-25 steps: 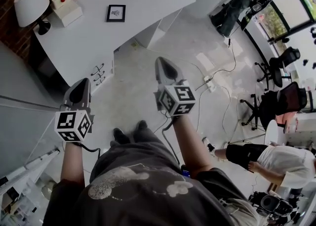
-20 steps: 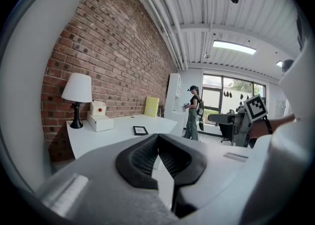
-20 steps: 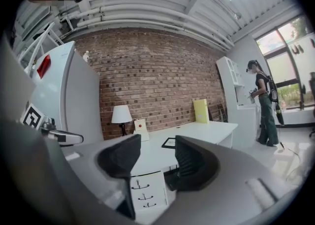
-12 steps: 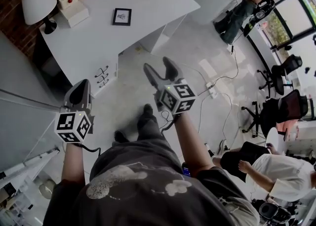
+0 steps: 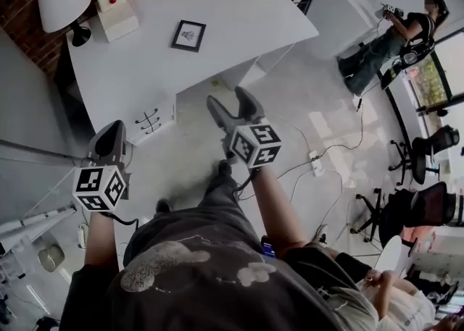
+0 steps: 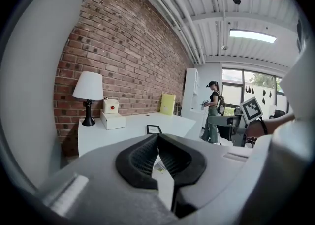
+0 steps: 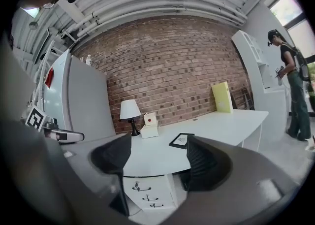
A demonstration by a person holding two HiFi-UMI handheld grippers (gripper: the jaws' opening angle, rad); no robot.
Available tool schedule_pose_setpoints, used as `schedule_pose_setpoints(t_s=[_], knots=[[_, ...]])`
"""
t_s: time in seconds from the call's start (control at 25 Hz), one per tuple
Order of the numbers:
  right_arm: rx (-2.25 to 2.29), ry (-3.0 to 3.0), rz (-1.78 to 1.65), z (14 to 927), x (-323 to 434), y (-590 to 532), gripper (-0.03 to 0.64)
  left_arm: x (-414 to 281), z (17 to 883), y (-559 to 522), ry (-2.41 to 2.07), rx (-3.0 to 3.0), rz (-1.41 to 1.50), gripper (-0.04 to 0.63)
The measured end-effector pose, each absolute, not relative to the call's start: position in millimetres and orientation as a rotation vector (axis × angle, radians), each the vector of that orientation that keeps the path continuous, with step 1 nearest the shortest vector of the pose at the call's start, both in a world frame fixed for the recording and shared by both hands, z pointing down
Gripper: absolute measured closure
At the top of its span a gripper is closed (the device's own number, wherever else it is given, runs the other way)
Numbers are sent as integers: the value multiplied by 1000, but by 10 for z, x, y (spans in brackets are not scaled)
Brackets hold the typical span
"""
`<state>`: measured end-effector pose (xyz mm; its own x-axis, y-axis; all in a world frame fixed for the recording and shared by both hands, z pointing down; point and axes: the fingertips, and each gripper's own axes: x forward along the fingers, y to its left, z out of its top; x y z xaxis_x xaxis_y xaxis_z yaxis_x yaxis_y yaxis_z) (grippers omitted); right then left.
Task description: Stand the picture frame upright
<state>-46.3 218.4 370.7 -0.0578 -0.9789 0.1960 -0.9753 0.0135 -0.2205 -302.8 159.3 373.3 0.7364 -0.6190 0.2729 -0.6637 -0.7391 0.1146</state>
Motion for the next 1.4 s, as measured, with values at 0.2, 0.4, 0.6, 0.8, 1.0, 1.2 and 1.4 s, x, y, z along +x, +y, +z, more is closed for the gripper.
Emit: schedule_pose_setpoints(t_s=[0.2, 0.4, 0.6, 0.8, 1.0, 1.2, 1.4], knots=[[-2014, 2403, -493, 3742, 167, 1832, 271, -2521, 3782, 1435, -1198, 2620, 336, 584], [-1903, 2524, -473, 3721, 779, 1519, 272, -2026, 3723, 1300, -1344, 2547, 328, 580], [-1787, 2629, -497, 3798, 1097, 1286, 272, -1723, 3666, 1291, -1478, 2487, 319, 529], [-1696, 2714, -536, 3865, 1150, 1080, 272, -1602, 3720, 1320, -1531, 2400, 327, 411], [-1683, 2746, -580, 3908, 1254, 790, 272, -1415, 3808, 1135, -1471, 2350, 360, 258], [-1710, 2752, -641, 4021, 1325, 600, 271, -1349, 3921, 849, -1459, 2290, 344, 207], [-1745, 2796, -706, 4189, 1383, 277, 272, -1221, 4109, 447, -1428, 2260, 388, 205]])
